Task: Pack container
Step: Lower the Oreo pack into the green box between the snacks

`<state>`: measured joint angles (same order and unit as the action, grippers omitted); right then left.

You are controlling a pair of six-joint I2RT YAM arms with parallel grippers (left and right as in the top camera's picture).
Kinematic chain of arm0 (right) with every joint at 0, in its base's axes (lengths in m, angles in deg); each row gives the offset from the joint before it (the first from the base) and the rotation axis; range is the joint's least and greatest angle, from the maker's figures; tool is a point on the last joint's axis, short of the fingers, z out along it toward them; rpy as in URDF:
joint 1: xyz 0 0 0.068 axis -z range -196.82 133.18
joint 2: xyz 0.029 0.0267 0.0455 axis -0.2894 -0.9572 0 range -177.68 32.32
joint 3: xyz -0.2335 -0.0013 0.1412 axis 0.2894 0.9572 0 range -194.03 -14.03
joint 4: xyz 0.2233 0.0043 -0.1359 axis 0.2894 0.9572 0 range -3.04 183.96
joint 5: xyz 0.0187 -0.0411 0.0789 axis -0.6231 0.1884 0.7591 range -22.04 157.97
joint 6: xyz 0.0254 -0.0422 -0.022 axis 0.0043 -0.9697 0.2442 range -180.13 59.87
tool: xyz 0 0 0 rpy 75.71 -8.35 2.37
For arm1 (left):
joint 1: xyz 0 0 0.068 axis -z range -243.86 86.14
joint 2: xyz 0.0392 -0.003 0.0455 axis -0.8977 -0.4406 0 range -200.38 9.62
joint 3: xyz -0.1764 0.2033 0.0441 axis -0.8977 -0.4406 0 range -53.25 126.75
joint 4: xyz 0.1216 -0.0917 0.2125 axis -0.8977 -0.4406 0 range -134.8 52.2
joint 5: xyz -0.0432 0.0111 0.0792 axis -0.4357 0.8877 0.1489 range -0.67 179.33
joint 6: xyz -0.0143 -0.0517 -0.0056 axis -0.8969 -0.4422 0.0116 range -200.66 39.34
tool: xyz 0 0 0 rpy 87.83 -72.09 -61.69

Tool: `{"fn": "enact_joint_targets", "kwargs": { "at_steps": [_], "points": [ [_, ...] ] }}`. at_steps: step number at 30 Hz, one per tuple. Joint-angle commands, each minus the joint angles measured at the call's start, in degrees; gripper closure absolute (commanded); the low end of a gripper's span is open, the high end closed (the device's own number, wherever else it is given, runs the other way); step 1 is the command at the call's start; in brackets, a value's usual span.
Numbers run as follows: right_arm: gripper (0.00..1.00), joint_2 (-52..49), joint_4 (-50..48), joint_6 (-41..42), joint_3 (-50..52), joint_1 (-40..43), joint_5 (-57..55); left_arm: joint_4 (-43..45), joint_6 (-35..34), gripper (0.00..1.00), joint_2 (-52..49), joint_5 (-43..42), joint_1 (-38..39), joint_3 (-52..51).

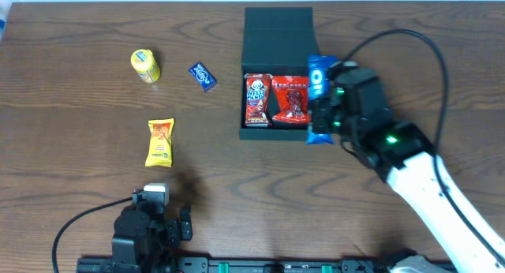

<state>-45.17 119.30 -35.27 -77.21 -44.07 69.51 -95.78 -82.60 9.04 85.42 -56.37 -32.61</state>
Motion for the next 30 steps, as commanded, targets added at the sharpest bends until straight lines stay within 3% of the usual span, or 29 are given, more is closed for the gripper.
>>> {"fn": "enact_joint_targets", "kwargs": {
  "at_steps": [1,12,30],
  "points": [
    [0.99,-6.1,-0.4,6.9,-5.0,-2.6,-0.9,-1.4,-0.6,0.04,0.4,0.5,-0.3,-1.7],
    [0.98,-24.2,-0.7,7.8,-18.2,-3.6,-0.8,-1.4,-0.6,0.04,0.4,0.5,-0.3,-1.7],
    [0.99,-34.3,-2.0,7.8,-18.7,-2.8,0.5,-1.4,-0.6,0.04,0.4,0.5,-0.3,-1.7]
  ]
}}
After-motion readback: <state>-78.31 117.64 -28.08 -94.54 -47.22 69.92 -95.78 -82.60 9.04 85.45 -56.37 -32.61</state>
